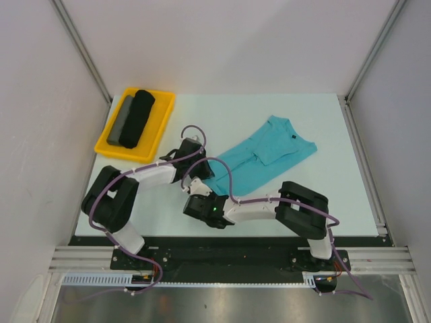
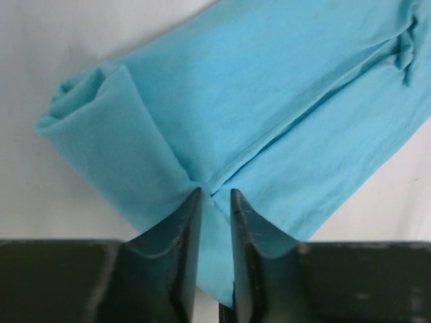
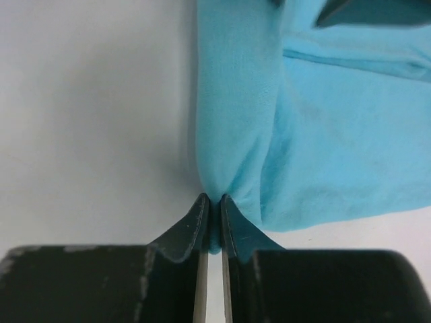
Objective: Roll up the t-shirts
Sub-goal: Roll the T-shirt to the center of the board.
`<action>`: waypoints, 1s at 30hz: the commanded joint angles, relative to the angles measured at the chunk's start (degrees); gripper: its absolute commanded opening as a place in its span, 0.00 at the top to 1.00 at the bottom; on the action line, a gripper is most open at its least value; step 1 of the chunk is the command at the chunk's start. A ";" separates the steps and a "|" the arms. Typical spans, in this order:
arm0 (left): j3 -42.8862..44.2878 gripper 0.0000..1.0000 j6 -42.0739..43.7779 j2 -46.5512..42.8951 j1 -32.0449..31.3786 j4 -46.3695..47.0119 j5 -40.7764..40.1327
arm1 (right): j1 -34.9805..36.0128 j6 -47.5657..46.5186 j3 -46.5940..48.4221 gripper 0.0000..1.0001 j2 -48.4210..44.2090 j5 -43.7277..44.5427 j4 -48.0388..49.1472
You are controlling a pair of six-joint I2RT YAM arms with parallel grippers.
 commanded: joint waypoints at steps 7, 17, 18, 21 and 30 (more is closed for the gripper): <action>4.11 0.60 1.33 -7.54 4.30 -1.50 2.43 | -12.22 9.61 -6.77 0.92 -9.61 -28.71 7.68; -6.17 0.58 -1.13 -13.70 5.36 0.70 1.56 | -23.47 16.19 -15.30 0.92 -12.78 -48.86 17.69; -7.57 0.53 -1.30 -13.62 5.36 1.48 1.56 | -24.61 16.73 -16.70 0.92 -13.21 -50.09 18.49; -9.43 0.44 -2.00 -13.18 5.36 4.55 1.82 | -25.94 18.40 -18.29 0.92 -13.39 -53.53 20.69; -12.77 0.38 -5.25 -7.21 5.45 15.37 0.77 | -27.79 19.46 -19.70 0.92 -13.74 -55.73 21.84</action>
